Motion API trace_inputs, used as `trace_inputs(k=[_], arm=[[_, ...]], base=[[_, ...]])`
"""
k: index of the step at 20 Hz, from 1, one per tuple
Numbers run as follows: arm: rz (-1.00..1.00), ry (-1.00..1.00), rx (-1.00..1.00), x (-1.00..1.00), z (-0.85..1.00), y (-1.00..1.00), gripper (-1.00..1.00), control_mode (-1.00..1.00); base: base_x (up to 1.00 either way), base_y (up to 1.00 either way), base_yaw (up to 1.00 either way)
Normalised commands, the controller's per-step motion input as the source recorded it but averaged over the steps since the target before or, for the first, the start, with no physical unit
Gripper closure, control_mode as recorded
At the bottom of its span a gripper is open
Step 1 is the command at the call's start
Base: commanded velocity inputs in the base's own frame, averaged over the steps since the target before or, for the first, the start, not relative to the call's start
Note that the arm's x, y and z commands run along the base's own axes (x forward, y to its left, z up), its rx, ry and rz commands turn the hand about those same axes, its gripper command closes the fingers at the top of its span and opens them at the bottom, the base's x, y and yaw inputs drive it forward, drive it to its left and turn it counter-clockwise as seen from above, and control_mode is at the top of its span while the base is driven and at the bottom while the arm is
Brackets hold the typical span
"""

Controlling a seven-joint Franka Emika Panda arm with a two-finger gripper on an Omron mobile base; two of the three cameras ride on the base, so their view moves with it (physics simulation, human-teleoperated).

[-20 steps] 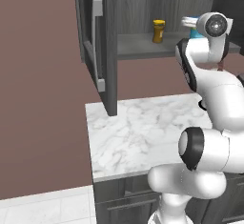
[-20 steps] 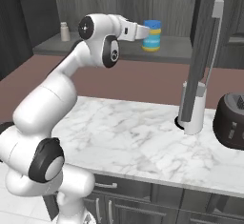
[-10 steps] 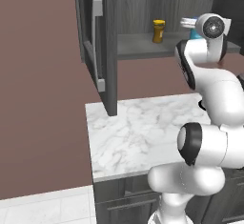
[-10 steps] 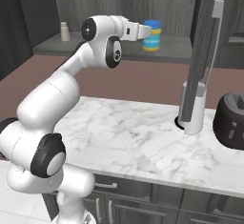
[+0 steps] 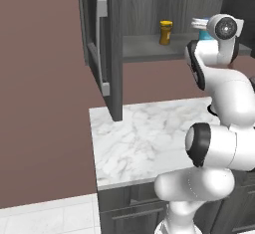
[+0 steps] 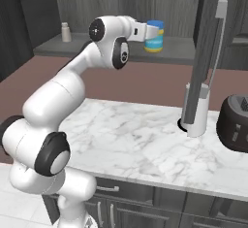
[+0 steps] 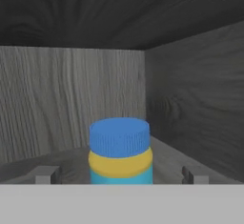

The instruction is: Collect the turmeric, mayonnaise, and shaker from the cabinet and place them next to the stove.

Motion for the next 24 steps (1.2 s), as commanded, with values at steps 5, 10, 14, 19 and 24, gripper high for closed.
trace_inputs(k=[5, 10, 14, 19, 24], arm=[[0.00, 0.00, 0.00, 0.17, 0.00, 0.00, -1.00, -1.00], [0.00, 0.00, 0.00, 0.18, 0.00, 0.00, -1.00, -1.00], [0.00, 0.00, 0.00, 0.24, 0.00, -0.07, -1.00, -1.00], [0.00, 0.00, 0.00, 0.23, 0.00, -0.05, -1.00, -1.00], [0.00, 0.00, 0.00, 0.17, 0.00, -0.12, -1.00, -1.00]], base=[[0.00, 0.00, 0.00], [0.00, 0.00, 0.00], [0.00, 0.00, 0.00], [0.00, 0.00, 0.00], [0.00, 0.00, 0.00]])
